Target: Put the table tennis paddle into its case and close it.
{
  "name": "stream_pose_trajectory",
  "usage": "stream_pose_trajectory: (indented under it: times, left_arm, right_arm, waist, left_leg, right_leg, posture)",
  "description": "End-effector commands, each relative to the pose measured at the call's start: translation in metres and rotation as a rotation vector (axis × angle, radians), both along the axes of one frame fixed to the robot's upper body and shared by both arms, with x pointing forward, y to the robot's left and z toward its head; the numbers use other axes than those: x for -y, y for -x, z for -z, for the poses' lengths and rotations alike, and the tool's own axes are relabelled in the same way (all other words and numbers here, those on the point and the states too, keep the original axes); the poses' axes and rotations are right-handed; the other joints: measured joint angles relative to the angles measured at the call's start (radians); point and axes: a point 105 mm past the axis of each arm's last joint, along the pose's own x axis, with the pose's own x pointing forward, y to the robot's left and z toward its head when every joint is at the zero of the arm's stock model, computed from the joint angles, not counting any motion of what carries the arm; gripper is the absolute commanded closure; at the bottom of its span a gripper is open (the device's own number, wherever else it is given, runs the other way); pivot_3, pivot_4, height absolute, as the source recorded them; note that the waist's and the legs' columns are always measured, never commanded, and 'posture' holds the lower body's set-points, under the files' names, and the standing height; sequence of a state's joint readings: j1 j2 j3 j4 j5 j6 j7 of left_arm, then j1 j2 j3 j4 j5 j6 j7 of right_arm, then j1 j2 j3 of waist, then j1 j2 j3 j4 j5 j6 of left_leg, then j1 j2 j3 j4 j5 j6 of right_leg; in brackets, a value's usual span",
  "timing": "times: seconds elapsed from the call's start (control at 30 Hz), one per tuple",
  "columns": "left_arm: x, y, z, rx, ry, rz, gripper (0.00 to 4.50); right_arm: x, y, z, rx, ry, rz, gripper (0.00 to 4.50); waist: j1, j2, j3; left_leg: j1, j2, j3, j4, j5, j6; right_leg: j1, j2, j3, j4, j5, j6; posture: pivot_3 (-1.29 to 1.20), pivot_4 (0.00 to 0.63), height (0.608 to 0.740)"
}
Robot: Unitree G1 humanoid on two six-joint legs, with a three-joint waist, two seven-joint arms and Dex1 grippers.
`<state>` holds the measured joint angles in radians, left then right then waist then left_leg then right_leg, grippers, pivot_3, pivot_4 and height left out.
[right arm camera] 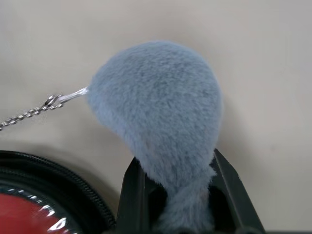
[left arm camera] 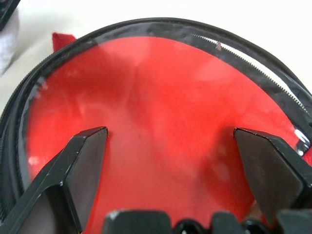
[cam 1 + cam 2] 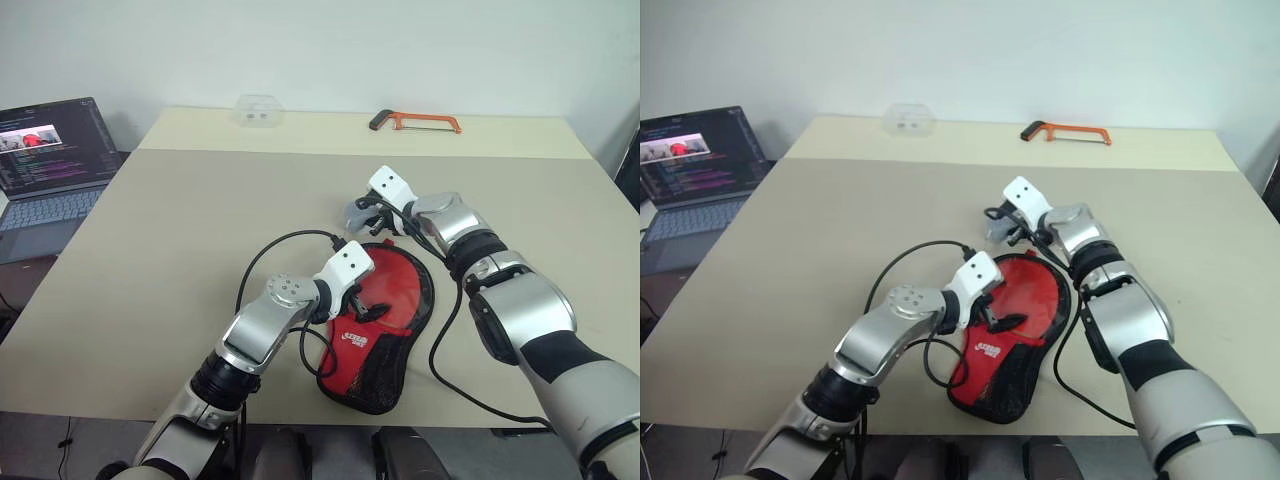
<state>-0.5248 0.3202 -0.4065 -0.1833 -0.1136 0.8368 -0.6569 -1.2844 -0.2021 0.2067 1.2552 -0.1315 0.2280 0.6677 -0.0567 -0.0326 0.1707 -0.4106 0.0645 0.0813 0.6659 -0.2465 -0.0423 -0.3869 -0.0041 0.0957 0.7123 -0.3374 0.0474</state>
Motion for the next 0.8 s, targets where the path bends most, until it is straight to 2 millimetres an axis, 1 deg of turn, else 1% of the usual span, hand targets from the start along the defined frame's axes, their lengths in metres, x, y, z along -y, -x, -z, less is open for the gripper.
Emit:
stream_pose_trajectory:
  times: [0.03, 0.17, 0.37, 0.43, 0.53, 0.8]
  left_arm:
    - [-0.006, 0.004, 0.018, -0.073, -0.035, -0.023, 0.00]
    - [-0.005, 0.004, 0.018, -0.073, -0.036, -0.018, 0.00]
    - [-0.005, 0.003, 0.018, -0.069, -0.037, -0.015, 0.00]
    - [-0.005, 0.003, 0.018, -0.068, -0.036, -0.016, 0.00]
    - [-0.004, 0.004, 0.018, -0.068, -0.034, -0.017, 0.00]
    - [-0.004, 0.002, 0.017, -0.065, -0.035, -0.014, 0.00]
  right_arm:
    - [0.028, -0.014, -0.031, 0.112, 0.012, 0.106, 4.30]
    - [0.039, -0.017, -0.035, 0.142, 0.036, 0.141, 4.30]
    - [0.052, -0.021, -0.035, 0.177, 0.070, 0.194, 4.30]
    - [0.061, -0.022, -0.035, 0.183, 0.087, 0.219, 4.30]
    - [0.077, -0.022, -0.037, 0.186, 0.104, 0.264, 4.30]
    - [0.141, -0.016, -0.037, 0.171, 0.213, 0.372, 4.30]
  waist:
    - [0.002, 0.000, 0.000]
    - [0.003, 0.000, 0.000]
    - [-0.003, 0.000, 0.000]
    - [-0.003, 0.000, 0.000]
    - [-0.001, 0.000, 0.000]
    - [0.001, 0.000, 0.000]
  left_leg:
    - [0.000, 0.000, 0.000, 0.000, 0.000, 0.000]
    - [0.000, 0.000, 0.000, 0.000, 0.001, 0.001]
    - [0.001, -0.001, 0.001, -0.001, 0.001, 0.001]
    - [0.001, -0.001, 0.001, -0.001, 0.001, 0.001]
    - [0.001, 0.000, 0.001, -0.001, 0.001, 0.001]
    - [0.001, -0.001, 0.001, -0.001, 0.001, 0.001]
  right_leg:
    - [0.000, -0.001, 0.000, 0.000, 0.000, 0.000]
    - [0.001, -0.002, -0.001, 0.000, 0.000, 0.000]
    - [0.001, -0.001, 0.000, 0.000, 0.000, 0.000]
    - [0.001, -0.001, 0.001, 0.000, 0.000, 0.000]
    - [0.001, -0.001, 0.001, 0.000, 0.000, 0.000]
    - [0.001, -0.001, 0.001, -0.001, 0.000, 0.000]
  posture:
    - [0.00, 0.150, 0.740]
    - [0.00, 0.150, 0.740]
    - [0.00, 0.150, 0.740]
    - [0.00, 0.150, 0.740]
    - [0.00, 0.150, 0.740]
    - [0.00, 0.150, 0.740]
